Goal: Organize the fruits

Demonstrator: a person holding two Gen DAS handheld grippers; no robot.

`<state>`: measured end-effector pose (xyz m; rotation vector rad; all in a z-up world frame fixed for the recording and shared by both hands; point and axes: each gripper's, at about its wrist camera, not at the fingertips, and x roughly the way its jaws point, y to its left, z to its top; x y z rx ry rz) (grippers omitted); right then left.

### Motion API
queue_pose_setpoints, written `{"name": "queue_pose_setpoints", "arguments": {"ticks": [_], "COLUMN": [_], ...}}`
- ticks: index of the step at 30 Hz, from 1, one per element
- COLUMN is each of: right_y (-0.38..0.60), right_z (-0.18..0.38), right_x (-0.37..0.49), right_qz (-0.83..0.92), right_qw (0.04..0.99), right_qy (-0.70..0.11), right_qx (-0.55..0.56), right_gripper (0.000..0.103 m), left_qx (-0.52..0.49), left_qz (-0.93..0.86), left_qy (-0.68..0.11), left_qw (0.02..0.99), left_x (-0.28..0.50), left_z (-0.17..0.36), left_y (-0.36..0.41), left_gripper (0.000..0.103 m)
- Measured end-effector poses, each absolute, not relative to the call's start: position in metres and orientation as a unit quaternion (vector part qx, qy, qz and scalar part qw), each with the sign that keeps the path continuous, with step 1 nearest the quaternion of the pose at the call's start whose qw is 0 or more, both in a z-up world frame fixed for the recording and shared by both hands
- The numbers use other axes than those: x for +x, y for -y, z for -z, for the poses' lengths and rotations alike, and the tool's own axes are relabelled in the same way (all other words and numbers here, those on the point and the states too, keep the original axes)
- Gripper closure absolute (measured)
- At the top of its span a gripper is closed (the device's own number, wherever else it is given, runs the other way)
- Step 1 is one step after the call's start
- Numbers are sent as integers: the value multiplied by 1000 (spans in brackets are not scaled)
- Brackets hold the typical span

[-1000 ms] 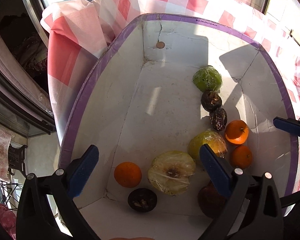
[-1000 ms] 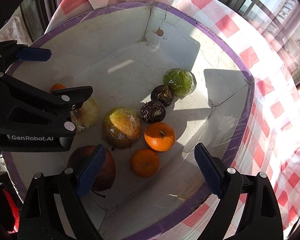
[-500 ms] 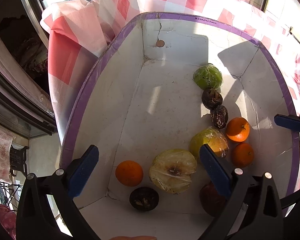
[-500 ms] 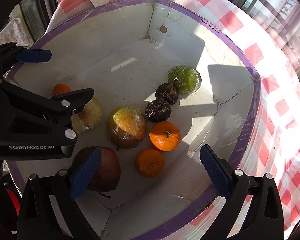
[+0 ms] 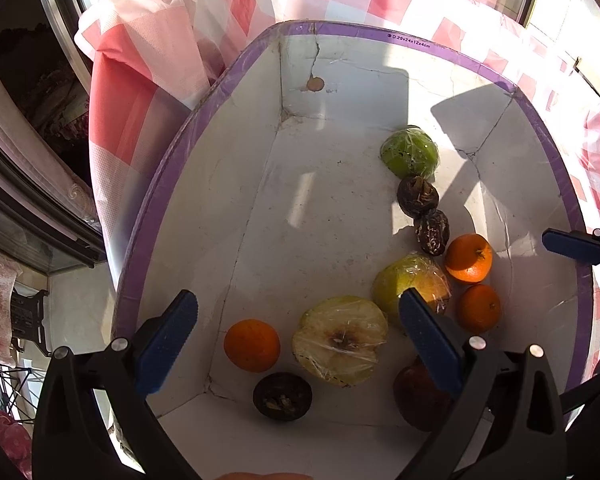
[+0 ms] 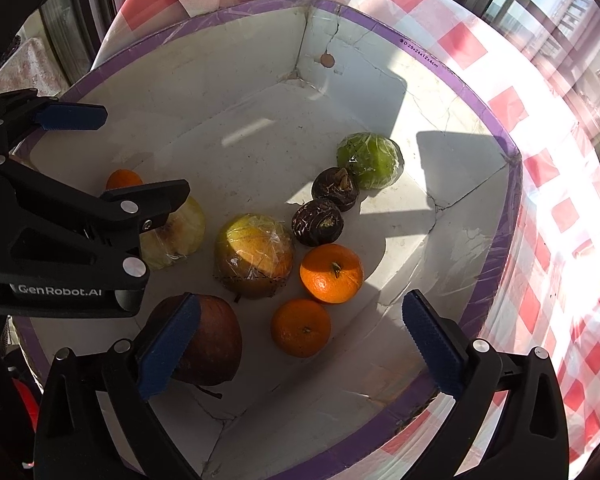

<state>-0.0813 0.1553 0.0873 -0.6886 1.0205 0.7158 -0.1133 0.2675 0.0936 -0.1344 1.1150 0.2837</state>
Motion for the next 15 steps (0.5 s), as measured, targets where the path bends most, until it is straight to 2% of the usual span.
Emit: {"name": "queue_pose_setpoints", "arguments": {"ticks": [15], "right_y": [-152], "right_z": [-92], "right_x": [-81], "right_qz": [-338], "right_qw": [764], "right_qy": [-463], "right_qx": [-297], "right_gripper": [5], "left_qx": [-74], "left_qz": [-167], "left_qy": [-515], "left_qw": [838], "left_x": [-117], "left_z": [-101], "left_y": [-271], "left_gripper": [2]}}
